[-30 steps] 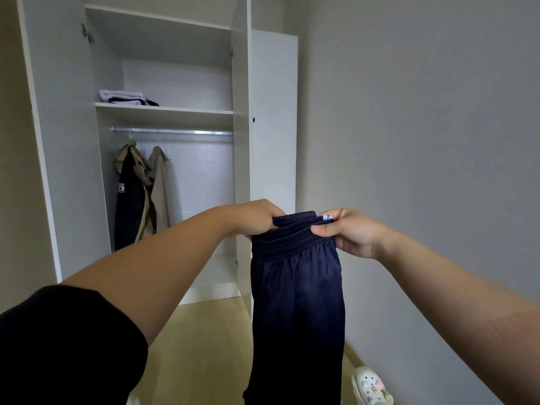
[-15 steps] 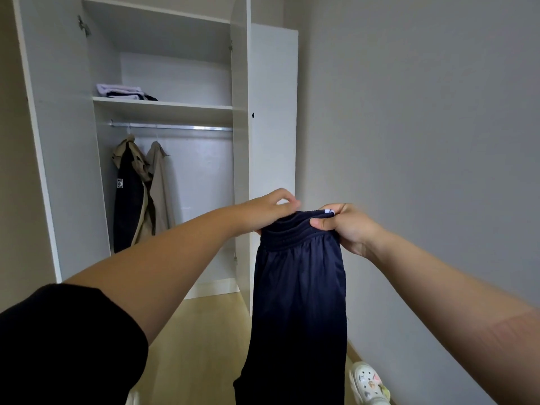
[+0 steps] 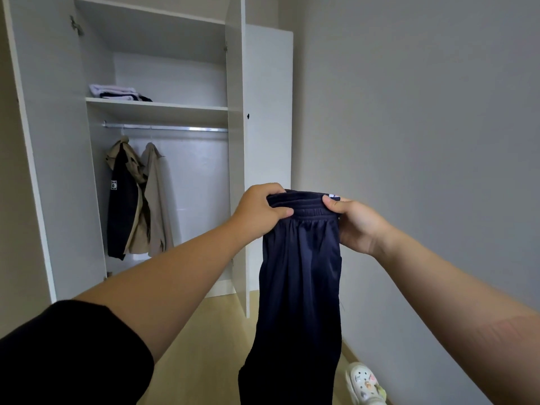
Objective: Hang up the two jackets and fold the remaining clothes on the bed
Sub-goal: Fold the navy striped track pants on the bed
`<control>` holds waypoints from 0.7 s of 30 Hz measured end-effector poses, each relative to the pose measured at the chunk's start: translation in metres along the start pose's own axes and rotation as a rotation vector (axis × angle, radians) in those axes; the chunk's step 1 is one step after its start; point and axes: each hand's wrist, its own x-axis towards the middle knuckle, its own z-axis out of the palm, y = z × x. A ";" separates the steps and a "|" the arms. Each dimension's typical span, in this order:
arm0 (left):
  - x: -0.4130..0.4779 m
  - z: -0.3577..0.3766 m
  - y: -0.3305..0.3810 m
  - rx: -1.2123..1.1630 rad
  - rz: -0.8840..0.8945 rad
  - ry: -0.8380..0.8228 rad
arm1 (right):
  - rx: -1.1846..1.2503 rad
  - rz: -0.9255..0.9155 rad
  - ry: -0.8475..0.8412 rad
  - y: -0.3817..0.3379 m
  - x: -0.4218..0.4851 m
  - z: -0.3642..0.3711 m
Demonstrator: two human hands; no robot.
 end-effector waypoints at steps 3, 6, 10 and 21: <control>0.001 0.002 -0.001 -0.076 -0.033 0.035 | -0.058 0.001 0.027 0.001 0.000 -0.003; 0.003 0.001 0.000 -0.054 -0.031 -0.050 | -0.012 -0.047 0.032 0.002 0.000 -0.003; 0.002 -0.006 0.000 0.175 0.015 -0.238 | 0.094 -0.121 0.201 0.002 0.004 0.002; -0.001 -0.013 -0.005 0.143 -0.070 -0.152 | 0.042 -0.055 0.034 0.001 -0.003 0.009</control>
